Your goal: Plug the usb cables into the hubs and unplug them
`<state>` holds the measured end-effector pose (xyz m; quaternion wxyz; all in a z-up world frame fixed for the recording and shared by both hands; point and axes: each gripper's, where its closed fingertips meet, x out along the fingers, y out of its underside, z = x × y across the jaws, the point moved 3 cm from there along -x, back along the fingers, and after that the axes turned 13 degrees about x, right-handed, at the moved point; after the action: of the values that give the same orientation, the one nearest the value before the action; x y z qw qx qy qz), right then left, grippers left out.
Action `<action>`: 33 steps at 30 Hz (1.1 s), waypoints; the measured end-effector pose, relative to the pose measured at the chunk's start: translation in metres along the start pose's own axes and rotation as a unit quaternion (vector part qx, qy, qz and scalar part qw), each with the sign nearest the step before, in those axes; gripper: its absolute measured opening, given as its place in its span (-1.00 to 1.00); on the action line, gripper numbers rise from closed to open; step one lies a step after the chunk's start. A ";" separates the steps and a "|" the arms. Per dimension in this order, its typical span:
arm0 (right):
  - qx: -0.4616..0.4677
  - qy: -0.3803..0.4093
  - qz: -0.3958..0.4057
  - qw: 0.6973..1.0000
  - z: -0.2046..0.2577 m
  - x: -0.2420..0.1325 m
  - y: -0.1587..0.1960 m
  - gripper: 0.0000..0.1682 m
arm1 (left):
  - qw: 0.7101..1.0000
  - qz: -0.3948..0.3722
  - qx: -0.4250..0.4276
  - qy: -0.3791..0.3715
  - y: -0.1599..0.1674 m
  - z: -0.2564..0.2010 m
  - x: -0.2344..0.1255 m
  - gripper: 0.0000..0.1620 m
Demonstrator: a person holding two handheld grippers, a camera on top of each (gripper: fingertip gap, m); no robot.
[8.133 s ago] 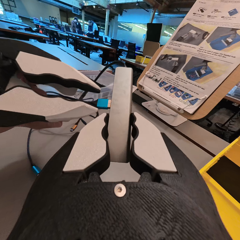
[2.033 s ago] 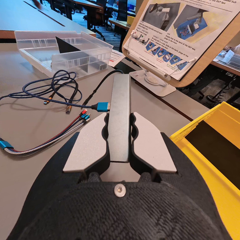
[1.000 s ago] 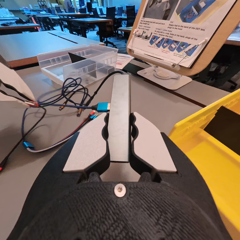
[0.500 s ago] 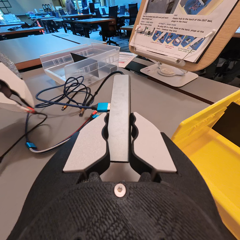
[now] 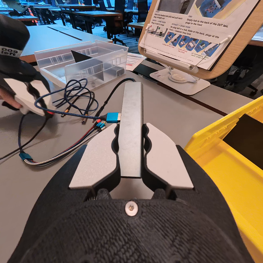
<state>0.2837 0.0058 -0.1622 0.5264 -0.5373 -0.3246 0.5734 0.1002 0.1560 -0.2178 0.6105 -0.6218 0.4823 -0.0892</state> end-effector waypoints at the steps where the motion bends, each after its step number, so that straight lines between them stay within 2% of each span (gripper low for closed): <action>1: 0.001 -0.001 0.000 1.000 0.000 0.000 0.000 -0.61 | 1.000 0.013 0.014 -0.023 0.005 0.006 0.000 -0.99; 4: 0.001 -0.001 -0.002 1.000 0.000 0.000 -0.001 -0.61 | 0.992 0.068 0.069 -0.085 0.018 0.016 0.001 -0.96; 6: 0.000 0.001 0.001 1.000 -0.001 0.000 0.001 -0.61 | 0.983 0.108 0.100 -0.111 0.023 0.017 0.001 -0.77; 7: 0.000 0.002 0.003 1.000 -0.001 0.000 0.001 -0.61 | 0.979 0.117 0.112 -0.122 0.021 0.015 0.000 -0.76; 9: -0.003 0.007 0.004 1.000 -0.002 0.000 0.002 -0.61 | 0.977 0.100 0.141 -0.123 0.008 0.002 -0.001 -0.75; 11: -0.002 0.008 0.002 1.000 -0.003 0.000 0.001 -0.61 | 0.981 0.066 0.160 -0.088 -0.008 -0.025 0.005 -0.71; 14: -0.001 0.009 0.002 1.000 -0.004 0.000 0.001 -0.61 | 0.984 0.065 0.163 -0.029 -0.021 -0.077 0.033 -0.64; 17: -0.001 0.011 0.004 1.000 -0.004 0.001 0.002 -0.61 | 0.971 0.129 0.181 -0.089 -0.016 -0.096 0.071 -0.61; 20: -0.004 0.013 0.006 1.000 -0.003 0.001 0.003 -0.61 | 0.952 0.201 0.190 -0.129 -0.003 -0.095 0.094 -0.68; 24: -0.006 0.013 0.005 1.000 -0.003 0.000 0.002 -0.61 | 0.926 0.278 0.160 -0.198 0.012 -0.073 0.100 -0.67; 27: -0.004 0.010 0.004 1.000 -0.004 0.000 0.002 -0.61 | 0.931 0.272 0.128 -0.208 0.010 -0.067 0.105 -0.69; 30: -0.003 0.010 0.004 1.000 -0.004 0.001 0.002 -0.61 | 0.935 0.266 0.112 -0.205 0.008 -0.062 0.109 -0.96; 33: -0.005 0.011 0.004 1.000 -0.004 -0.001 0.002 -0.61 | 0.941 0.259 0.113 -0.186 0.007 -0.059 0.110 -0.98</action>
<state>0.2875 0.0040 -0.1645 0.5248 -0.5478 -0.3198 0.5677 0.1126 0.0396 -0.2622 0.7575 -0.4076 0.4917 0.1351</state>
